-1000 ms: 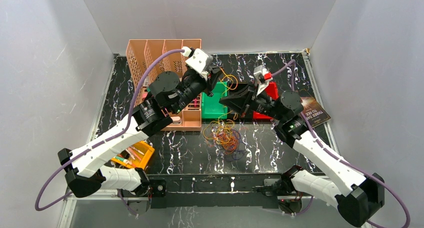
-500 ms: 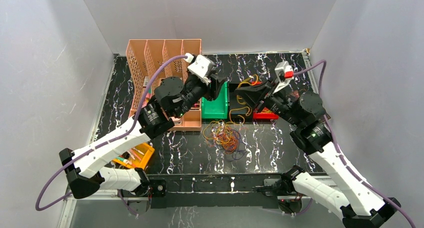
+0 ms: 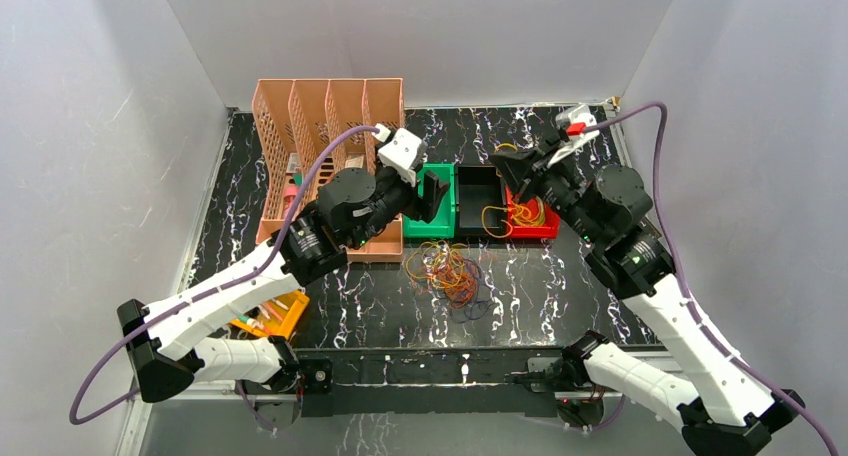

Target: Untangle the cables

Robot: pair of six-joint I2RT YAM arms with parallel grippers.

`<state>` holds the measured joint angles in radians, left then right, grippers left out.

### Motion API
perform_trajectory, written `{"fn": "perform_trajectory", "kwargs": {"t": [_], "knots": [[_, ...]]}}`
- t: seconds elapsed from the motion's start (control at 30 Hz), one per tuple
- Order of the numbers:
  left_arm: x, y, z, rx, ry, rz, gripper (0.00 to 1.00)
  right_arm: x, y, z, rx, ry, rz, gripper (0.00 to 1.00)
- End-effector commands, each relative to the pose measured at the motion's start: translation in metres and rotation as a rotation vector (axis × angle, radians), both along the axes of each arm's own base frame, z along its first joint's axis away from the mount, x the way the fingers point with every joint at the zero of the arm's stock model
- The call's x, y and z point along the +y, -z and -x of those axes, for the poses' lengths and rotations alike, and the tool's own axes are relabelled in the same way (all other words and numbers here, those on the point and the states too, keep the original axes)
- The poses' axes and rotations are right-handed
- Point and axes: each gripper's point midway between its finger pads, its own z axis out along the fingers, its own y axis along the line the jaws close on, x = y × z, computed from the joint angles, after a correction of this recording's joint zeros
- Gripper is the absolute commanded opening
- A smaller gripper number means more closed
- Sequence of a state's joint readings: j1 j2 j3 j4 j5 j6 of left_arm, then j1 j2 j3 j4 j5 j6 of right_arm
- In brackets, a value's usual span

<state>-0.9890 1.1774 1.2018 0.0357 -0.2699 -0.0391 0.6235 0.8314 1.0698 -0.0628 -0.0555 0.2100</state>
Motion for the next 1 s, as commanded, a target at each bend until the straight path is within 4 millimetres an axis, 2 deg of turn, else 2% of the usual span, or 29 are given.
{"fn": "perform_trajectory", "kwargs": {"t": [0.0,0.2,0.63,0.97], "knots": [[0.015,0.018,0.000,0.073,-0.060,-0.029,0.62,-0.025,-0.017,-0.023,-0.028,0.185,0.035,0.00],[0.021,0.044,0.002,0.129,-0.079,-0.077,0.72,-0.030,0.008,-0.054,0.065,0.303,0.135,0.00],[0.020,0.085,0.014,0.254,-0.054,-0.134,0.82,-0.070,0.027,-0.094,0.110,0.517,0.205,0.00],[0.016,0.094,0.017,0.324,-0.049,-0.164,0.87,-0.098,0.039,-0.134,0.144,0.556,0.185,0.00]]}}
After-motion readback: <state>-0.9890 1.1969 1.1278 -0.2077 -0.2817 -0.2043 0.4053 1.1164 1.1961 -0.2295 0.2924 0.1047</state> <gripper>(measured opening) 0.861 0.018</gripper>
